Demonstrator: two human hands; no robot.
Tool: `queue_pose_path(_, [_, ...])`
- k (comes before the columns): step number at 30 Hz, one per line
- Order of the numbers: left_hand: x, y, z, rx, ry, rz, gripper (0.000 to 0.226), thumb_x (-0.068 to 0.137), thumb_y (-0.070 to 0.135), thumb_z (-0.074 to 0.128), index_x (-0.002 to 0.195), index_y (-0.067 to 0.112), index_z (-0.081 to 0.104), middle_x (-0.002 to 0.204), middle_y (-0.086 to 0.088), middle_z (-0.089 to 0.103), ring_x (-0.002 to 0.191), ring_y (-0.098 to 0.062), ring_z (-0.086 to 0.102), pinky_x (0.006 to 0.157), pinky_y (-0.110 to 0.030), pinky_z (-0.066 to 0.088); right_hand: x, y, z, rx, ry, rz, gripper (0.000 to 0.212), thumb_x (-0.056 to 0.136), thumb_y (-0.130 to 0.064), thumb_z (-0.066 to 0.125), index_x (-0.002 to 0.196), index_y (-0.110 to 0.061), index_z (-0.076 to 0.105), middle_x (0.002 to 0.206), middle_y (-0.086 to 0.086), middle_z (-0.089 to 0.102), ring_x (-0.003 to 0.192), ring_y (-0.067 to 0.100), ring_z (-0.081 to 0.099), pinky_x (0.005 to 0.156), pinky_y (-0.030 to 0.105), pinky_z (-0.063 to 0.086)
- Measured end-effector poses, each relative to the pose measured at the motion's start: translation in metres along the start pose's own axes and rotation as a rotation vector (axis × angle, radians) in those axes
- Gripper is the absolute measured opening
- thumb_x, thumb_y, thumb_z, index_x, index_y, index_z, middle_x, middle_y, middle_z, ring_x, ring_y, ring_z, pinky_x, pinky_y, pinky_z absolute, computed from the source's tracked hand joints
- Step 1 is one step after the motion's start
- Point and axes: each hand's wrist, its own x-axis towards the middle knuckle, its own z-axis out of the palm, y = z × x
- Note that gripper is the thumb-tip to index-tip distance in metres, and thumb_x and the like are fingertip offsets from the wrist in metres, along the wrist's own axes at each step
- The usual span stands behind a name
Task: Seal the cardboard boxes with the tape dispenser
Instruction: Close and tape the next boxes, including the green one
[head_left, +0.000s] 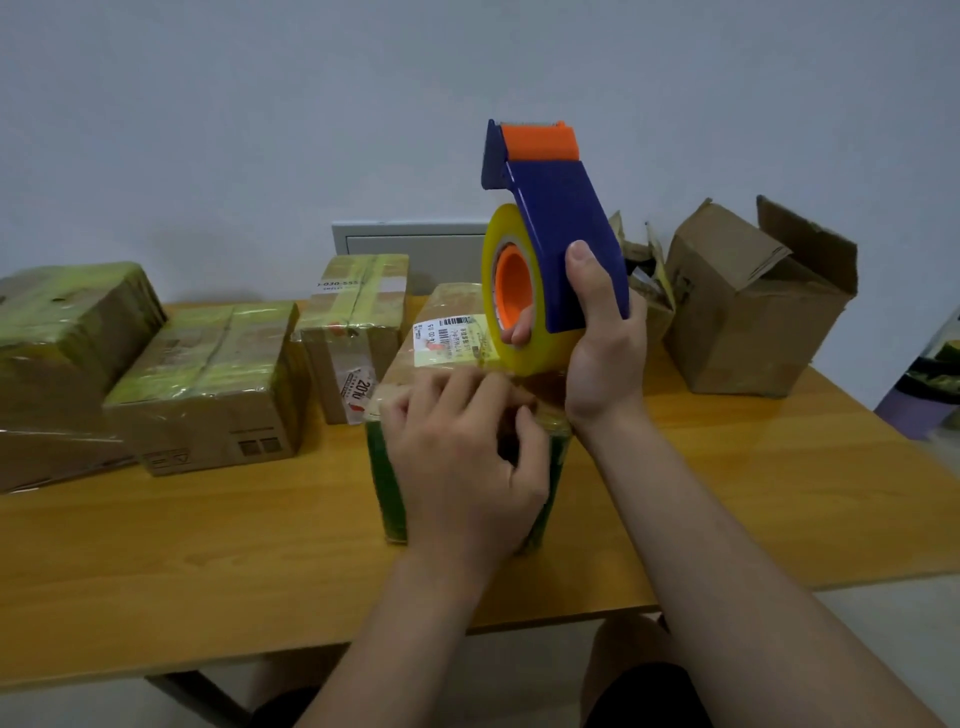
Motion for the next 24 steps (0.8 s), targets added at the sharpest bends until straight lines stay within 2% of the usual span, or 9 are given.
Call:
queue_pose_path(4, [0.002,-0.007,0.022,0.084,0.173,0.064,0.041,0.094,0.052,0.055,0.073,0.018,0.065,0.08,0.001,0.068,0.085,-0.022,0.06,0.082,-0.035,0.027,-0.003,-0.003,-0.003,-0.014,0.038,-0.024,0.019,0.103,-0.032,0.051,0.102,-0.027,0.07,0.08,-0.007,0.074,0.07,0.01,0.071,0.064,0.021,0.057])
queue_pose_path(7, [0.005,-0.018,0.019,0.041,0.112,0.076,0.057,0.083,0.075,0.062,0.07,0.02,0.061,0.078,0.005,0.065,0.084,-0.019,0.059,0.083,-0.038,0.033,0.0,-0.008,-0.006,-0.034,0.109,0.012,0.021,0.098,-0.038,0.056,0.107,-0.024,0.069,0.089,-0.005,0.076,0.083,0.013,0.073,0.069,0.023,0.058])
queue_pose_path(9, [0.009,-0.022,0.011,-0.035,0.024,0.064,0.06,0.074,0.079,0.07,0.07,0.021,0.058,0.079,0.009,0.065,0.085,-0.016,0.059,0.085,-0.043,0.038,0.005,-0.015,-0.011,-0.056,0.126,0.029,0.021,0.095,-0.04,0.059,0.101,-0.026,0.074,0.091,-0.003,0.077,0.087,0.016,0.074,0.071,0.026,0.059])
queue_pose_path(11, [0.015,-0.025,0.0,-0.16,-0.09,0.02,0.055,0.068,0.073,0.076,0.069,0.022,0.055,0.082,0.013,0.064,0.088,-0.011,0.056,0.09,-0.044,0.038,0.01,-0.025,-0.018,-0.107,0.088,0.011,0.021,0.095,-0.04,0.06,0.093,-0.028,0.078,0.084,-0.002,0.076,0.079,0.016,0.073,0.068,0.026,0.058])
queue_pose_path(13, [0.021,-0.03,-0.013,-0.284,-0.237,-0.021,0.049,0.065,0.067,0.079,0.073,0.024,0.057,0.088,0.017,0.065,0.099,-0.006,0.055,0.096,-0.046,0.038,0.015,-0.037,-0.025,-0.137,0.071,0.002,0.022,0.094,-0.041,0.061,0.097,-0.025,0.076,0.084,-0.001,0.076,0.079,0.016,0.072,0.067,0.026,0.057])
queue_pose_path(16, [0.031,-0.04,-0.033,-0.405,-0.457,-0.018,0.041,0.068,0.063,0.081,0.091,0.031,0.069,0.108,0.019,0.065,0.117,-0.003,0.052,0.104,-0.056,0.04,0.024,-0.058,-0.032,-0.152,0.05,0.007,0.023,0.092,-0.042,0.064,0.095,-0.023,0.076,0.086,0.001,0.075,0.08,0.018,0.072,0.069,0.028,0.058])
queue_pose_path(18, [0.043,-0.045,-0.044,-0.465,-0.612,-0.007,0.034,0.074,0.057,0.082,0.101,0.037,0.077,0.12,0.022,0.064,0.128,0.003,0.048,0.115,-0.064,0.032,0.028,-0.069,-0.034,-0.174,0.02,0.007,0.023,0.092,-0.042,0.065,0.087,-0.025,0.079,0.085,0.004,0.075,0.08,0.02,0.071,0.072,0.032,0.059])
queue_pose_path(20, [0.057,-0.049,-0.051,-0.522,-0.771,-0.023,0.023,0.081,0.045,0.084,0.103,0.039,0.081,0.121,0.017,0.067,0.136,0.0,0.047,0.12,-0.069,0.02,0.029,-0.075,-0.036,-0.195,-0.009,0.018,0.022,0.094,-0.043,0.064,0.086,-0.03,0.08,0.088,0.005,0.076,0.082,0.022,0.072,0.075,0.036,0.059])
queue_pose_path(24, [0.079,-0.056,-0.059,-0.532,-0.956,-0.098,0.026,0.088,0.027,0.079,0.109,0.041,0.081,0.127,0.017,0.066,0.142,0.004,0.04,0.118,-0.06,0.034,0.026,-0.077,-0.04,-0.201,-0.034,0.006,0.026,0.098,-0.041,0.062,0.079,-0.034,0.08,0.077,0.001,0.074,0.071,0.018,0.071,0.065,0.03,0.06])
